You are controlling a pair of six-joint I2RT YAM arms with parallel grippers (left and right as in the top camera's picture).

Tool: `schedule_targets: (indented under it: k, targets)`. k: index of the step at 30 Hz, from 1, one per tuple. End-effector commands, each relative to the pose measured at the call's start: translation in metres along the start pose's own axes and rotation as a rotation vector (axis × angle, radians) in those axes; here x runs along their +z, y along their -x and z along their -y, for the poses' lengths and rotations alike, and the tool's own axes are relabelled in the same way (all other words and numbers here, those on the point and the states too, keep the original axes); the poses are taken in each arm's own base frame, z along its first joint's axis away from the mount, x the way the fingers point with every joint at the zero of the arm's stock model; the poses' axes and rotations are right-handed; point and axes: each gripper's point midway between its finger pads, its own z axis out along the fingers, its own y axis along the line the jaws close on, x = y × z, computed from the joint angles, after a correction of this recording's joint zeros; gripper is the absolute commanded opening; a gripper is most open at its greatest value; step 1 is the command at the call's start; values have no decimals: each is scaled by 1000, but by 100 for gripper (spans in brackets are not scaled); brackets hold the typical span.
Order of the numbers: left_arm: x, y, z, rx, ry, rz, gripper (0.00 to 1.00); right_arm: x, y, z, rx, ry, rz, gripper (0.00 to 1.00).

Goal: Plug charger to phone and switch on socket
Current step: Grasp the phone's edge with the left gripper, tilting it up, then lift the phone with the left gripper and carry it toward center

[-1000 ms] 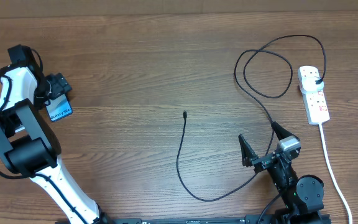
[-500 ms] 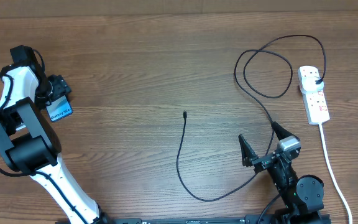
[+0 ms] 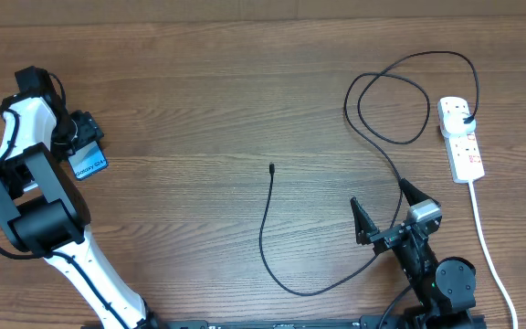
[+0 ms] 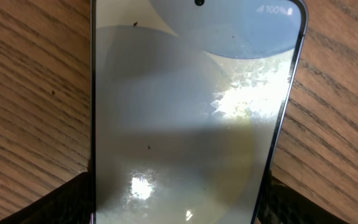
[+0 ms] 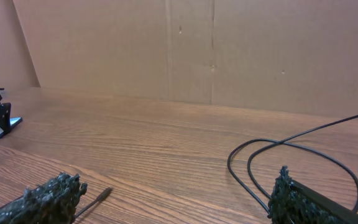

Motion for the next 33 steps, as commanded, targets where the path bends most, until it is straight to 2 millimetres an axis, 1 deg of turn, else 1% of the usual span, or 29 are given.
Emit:
schedule_targets:
  k: [1,5,7,8,10,11,12,13,14,15,19,21,23,27,28,30,31,33]
  targets:
    - [16,-9,1,11,13,-42,71,0,-2,0,5,-1,2,100]
    - [16,-9,1,11,13,-42,70,0,-2,0,5,-1,2,100]
    - [16,-9,1,11,13,-41,67,0,-2,0,5,-1,2,100]
    - [16,-8,1,10,13,-40,65,0,-2,0,5,-1,2,100]
    - [15,-6,2,10,12,-36,57,0,-2,0,5,-1,2,100]
    - [14,-6,2,10,10,-34,51,0,-2,0,5,-1,2,100]
    - [13,-5,3,10,8,-33,34,0,-2,0,5,-1,2,100]
    - [13,-5,3,10,7,-32,24,0,-2,0,5,-1,2,100]
    - [12,-4,3,10,6,-32,11,0,-2,0,5,-1,2,100]
    - [12,-5,4,11,4,-32,4,0,-2,0,5,-1,2,100]
    - [11,-4,8,17,-3,-29,4,0,-2,0,5,-1,2,100]
    - [9,-3,13,23,-16,-26,4,0,-3,0,5,-1,1,100]
    - [1,2,25,43,-29,-13,4,0,-2,0,5,-1,2,100]
    - [-23,12,59,105,-51,26,4,0,-2,0,5,-1,2,100]
    - [-29,14,70,125,-59,37,4,0,-2,0,5,-1,2,100]
    - [-46,13,101,182,-80,60,4,0,-2,0,5,-1,2,100]
    - [-53,8,124,224,-100,68,4,0,-2,0,5,-1,2,100]
    - [-61,-2,155,277,-139,72,4,0,-2,0,5,-1,2,100]
